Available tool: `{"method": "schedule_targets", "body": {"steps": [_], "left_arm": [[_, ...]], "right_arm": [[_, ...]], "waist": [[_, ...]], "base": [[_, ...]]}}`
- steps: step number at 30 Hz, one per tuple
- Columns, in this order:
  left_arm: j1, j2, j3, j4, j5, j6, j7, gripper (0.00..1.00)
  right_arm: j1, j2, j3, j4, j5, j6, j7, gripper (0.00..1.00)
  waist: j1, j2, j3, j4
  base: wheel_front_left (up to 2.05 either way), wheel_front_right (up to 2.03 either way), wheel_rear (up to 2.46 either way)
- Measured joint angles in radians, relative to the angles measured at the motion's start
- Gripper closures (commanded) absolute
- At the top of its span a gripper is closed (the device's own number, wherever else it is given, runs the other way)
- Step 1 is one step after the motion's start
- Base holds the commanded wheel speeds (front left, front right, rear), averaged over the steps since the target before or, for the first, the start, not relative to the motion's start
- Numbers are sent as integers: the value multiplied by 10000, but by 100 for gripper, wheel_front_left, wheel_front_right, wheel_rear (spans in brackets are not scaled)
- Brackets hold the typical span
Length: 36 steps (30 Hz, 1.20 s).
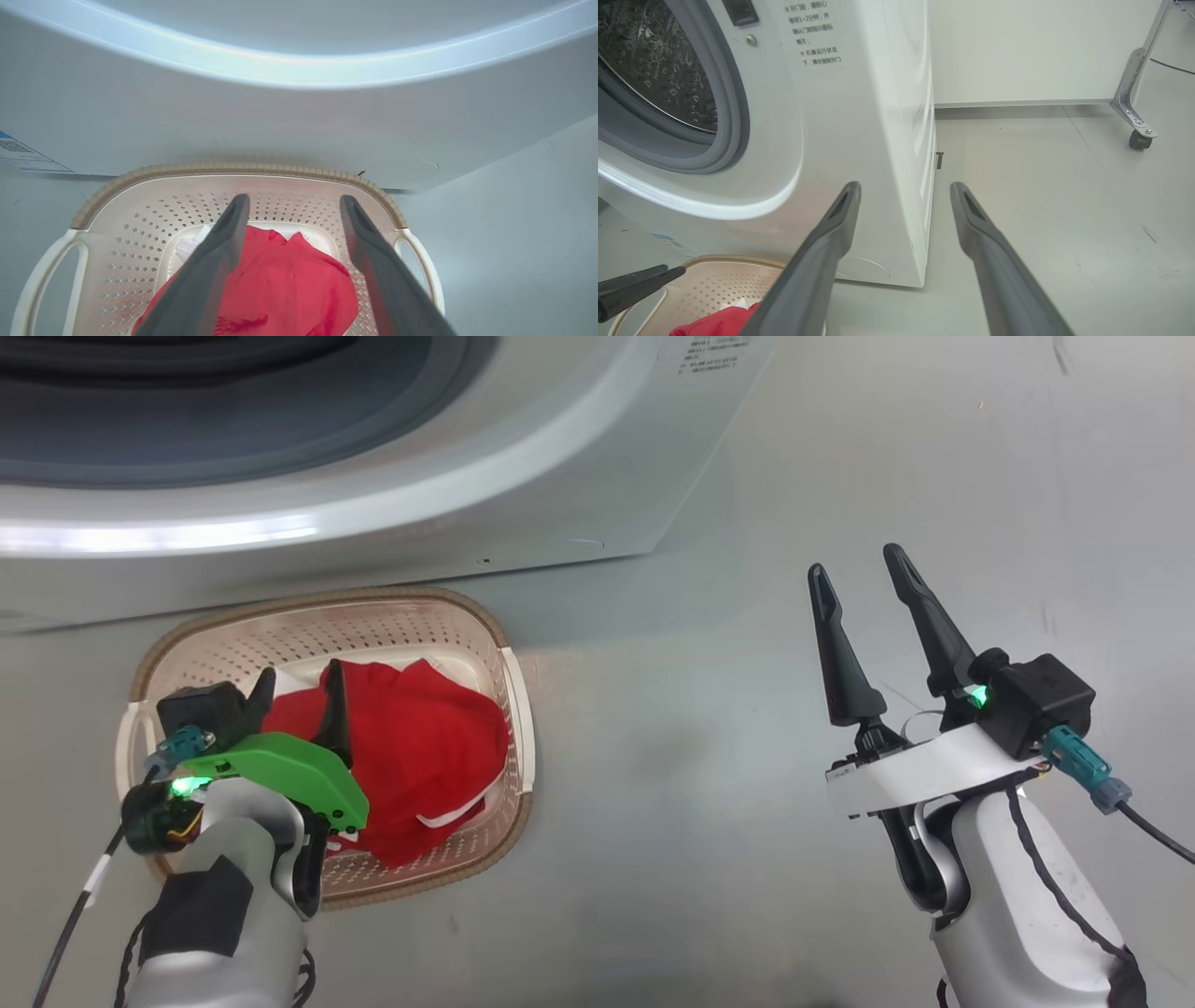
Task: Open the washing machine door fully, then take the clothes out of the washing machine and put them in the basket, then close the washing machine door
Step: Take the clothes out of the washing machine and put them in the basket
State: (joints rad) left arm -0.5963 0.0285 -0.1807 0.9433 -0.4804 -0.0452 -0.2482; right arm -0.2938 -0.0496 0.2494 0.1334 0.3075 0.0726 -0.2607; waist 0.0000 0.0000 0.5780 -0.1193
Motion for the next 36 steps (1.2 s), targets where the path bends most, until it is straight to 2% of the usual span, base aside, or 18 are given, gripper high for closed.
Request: {"method": "schedule_targets", "body": {"steps": [8,15,24,36], "left_arm": [[203,-8,-196,-959,508,-56,-44,0],[610,61,159,-2955,988,58,-40,0],[1546,50,305,-4721,1434,226,-40,0],[3203,56,318,-6128,1685,412,-42,0]], "right_arm": [[375,0,-115,253,-33,-2,0,0],[662,2,-184,399,-35,-6,0,0],[1126,2,-337,619,-109,-33,0,0],[1590,6,-360,740,-219,-33,0,0]], "waist": [[0,0,-788,167],[0,0,-1503,335],[0,0,-2422,579],[0,0,-3686,850]], "base": [[0,0,0],[0,0,0],[0,0,0],[0,0,0]]}}
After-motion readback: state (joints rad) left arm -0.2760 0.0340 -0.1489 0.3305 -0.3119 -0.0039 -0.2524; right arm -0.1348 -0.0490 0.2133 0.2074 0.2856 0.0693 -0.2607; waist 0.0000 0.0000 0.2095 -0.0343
